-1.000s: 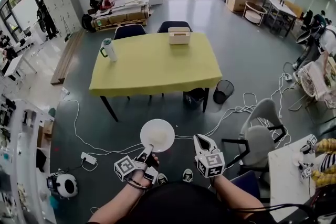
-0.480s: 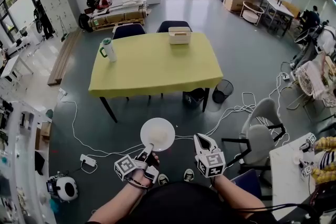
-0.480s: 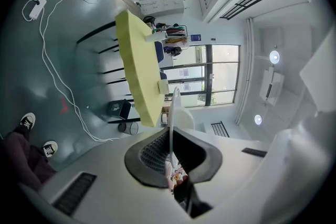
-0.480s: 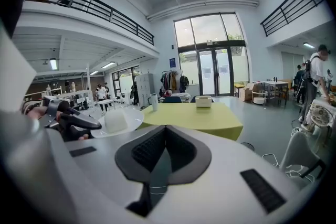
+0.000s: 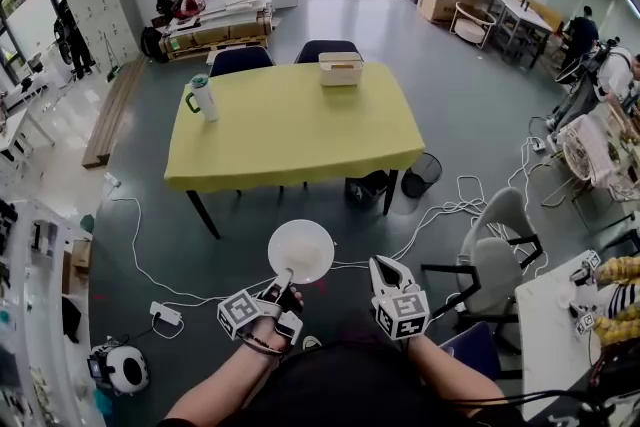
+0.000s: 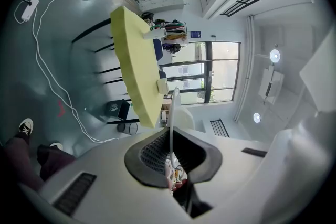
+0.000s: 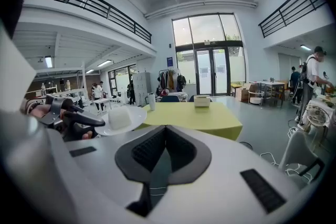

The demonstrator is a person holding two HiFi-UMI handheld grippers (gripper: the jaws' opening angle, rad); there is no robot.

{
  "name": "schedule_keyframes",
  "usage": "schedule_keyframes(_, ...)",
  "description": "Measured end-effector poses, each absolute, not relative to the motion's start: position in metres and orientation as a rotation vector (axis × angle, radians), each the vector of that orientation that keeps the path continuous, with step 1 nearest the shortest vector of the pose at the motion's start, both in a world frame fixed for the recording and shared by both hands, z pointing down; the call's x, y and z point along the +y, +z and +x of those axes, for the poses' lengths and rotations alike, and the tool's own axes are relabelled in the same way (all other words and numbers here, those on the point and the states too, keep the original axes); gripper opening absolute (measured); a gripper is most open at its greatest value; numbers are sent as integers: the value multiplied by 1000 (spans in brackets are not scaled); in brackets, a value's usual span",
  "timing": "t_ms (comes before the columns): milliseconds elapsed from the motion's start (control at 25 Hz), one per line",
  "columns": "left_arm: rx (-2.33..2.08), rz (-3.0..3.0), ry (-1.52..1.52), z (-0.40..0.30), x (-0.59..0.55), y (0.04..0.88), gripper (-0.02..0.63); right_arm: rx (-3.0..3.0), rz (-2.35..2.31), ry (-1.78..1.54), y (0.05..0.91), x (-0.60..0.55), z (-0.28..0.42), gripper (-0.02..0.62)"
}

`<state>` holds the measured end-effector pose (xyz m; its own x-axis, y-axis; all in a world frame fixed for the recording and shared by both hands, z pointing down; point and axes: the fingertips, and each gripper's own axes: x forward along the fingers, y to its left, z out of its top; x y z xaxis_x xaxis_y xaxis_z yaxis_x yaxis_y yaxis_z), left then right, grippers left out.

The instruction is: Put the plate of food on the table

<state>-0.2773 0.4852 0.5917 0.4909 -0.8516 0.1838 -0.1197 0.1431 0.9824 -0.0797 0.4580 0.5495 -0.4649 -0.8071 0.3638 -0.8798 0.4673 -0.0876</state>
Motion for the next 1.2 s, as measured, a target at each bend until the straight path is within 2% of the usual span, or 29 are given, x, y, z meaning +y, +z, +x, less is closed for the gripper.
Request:
schedule_keyframes(440, -943, 1338, -669, -264, 401, 605, 17, -2442, 1476, 411, 565, 375, -63, 12)
schedule_keyframes(720, -957, 1323, -690, -239, 304, 603, 17, -2474, 1424, 437, 566, 269, -45, 12)
schedule_keyframes(1200, -985, 1319, -755, -163, 103, 579, 17, -2501, 1314, 493, 567, 63, 29, 12)
